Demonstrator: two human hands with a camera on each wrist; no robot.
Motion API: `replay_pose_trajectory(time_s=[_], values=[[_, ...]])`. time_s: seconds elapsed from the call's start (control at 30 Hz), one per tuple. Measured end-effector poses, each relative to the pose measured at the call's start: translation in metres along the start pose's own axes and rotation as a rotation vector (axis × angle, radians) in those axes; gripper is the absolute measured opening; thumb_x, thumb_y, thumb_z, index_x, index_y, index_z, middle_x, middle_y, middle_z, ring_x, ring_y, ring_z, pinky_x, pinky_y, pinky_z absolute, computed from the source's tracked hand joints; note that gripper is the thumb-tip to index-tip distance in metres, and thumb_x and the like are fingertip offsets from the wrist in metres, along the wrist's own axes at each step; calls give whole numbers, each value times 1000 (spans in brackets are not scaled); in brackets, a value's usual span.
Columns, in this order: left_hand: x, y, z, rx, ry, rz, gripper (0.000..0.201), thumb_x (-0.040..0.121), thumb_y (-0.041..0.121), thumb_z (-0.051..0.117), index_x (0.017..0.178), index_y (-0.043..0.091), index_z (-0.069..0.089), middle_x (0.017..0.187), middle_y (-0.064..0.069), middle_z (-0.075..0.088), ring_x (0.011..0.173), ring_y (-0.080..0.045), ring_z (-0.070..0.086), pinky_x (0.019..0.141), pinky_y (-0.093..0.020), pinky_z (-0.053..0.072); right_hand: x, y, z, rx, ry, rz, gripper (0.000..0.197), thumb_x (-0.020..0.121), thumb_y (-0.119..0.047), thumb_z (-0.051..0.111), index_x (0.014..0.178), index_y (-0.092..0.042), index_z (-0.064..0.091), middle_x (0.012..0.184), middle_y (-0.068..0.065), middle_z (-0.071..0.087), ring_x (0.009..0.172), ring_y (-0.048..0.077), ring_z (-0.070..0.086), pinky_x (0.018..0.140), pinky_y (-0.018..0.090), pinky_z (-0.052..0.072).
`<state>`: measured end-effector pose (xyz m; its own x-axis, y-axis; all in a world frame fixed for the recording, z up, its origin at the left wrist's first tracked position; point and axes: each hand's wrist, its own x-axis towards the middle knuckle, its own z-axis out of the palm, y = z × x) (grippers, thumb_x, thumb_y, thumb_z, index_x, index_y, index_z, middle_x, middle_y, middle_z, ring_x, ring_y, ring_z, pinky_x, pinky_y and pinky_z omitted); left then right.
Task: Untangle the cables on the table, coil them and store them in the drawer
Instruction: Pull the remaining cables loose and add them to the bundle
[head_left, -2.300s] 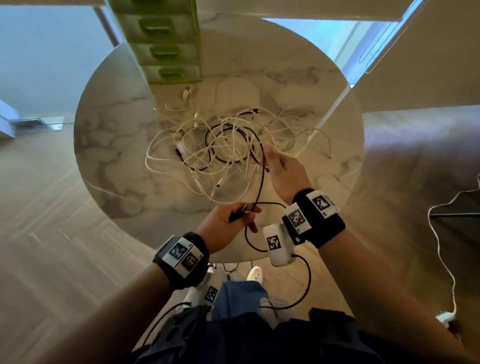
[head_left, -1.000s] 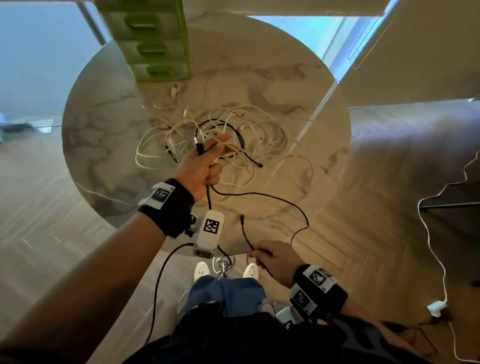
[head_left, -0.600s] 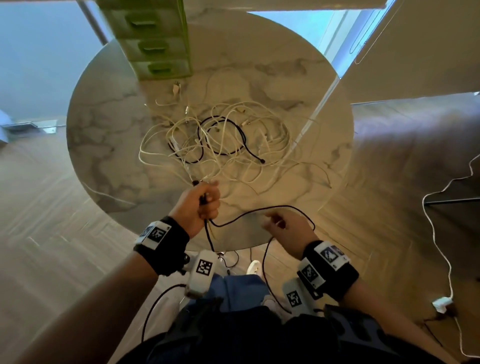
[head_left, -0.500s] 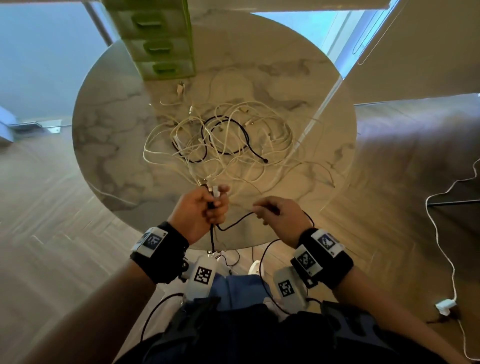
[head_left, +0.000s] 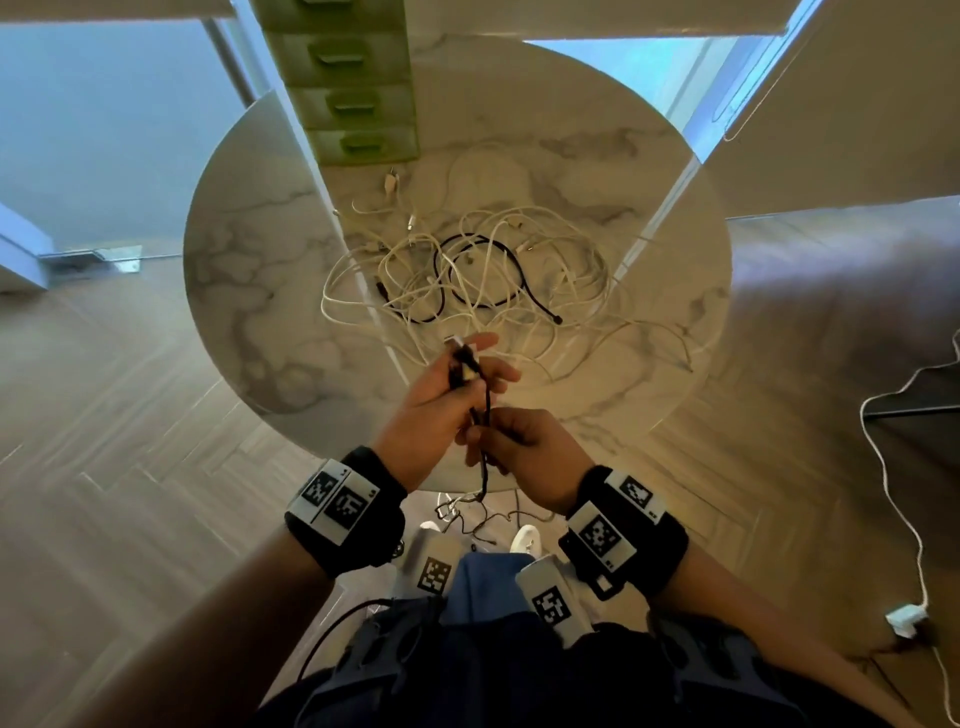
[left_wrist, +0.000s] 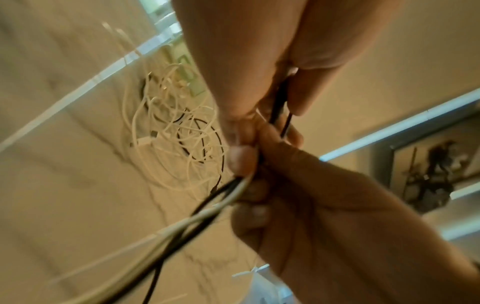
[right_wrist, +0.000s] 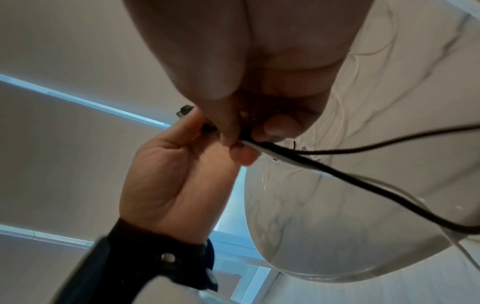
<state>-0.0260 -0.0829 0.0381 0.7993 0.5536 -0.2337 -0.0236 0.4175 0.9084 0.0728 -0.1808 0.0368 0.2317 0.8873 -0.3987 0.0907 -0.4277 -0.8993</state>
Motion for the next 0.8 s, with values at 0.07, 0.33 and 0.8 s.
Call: replay_pose_trajectory(time_s=[0.07, 0.33, 0.8], values=[[-2, 0, -2, 130, -33, 43, 34, 90, 15, 46, 122, 27, 42, 103, 9, 70, 95, -8, 61, 53, -22, 43, -3, -1, 2, 44, 22, -35, 17, 94, -10, 49, 86, -9, 64, 68, -5, 61, 53, 1, 47, 57, 14, 41], [-13, -8, 8, 116, -38, -57, 28, 101, 14, 30, 82, 13, 49, 86, 2, 69, 54, -9, 46, 47, -18, 37, -14, 2, 6, -4, 87, -53, 22, 94, -9, 49, 87, 3, 67, 78, 6, 65, 64, 8, 56, 65, 25, 51], [-43, -34, 54, 283, -102, -64, 26, 102, 9, 26, 100, 14, 51, 68, -2, 42, 49, -1, 37, 50, -14, 34, -33, -24, -52, -10, 234, -177, 16, 86, -17, 62, 98, -23, 71, 99, -5, 72, 93, 4, 65, 90, 23, 49]])
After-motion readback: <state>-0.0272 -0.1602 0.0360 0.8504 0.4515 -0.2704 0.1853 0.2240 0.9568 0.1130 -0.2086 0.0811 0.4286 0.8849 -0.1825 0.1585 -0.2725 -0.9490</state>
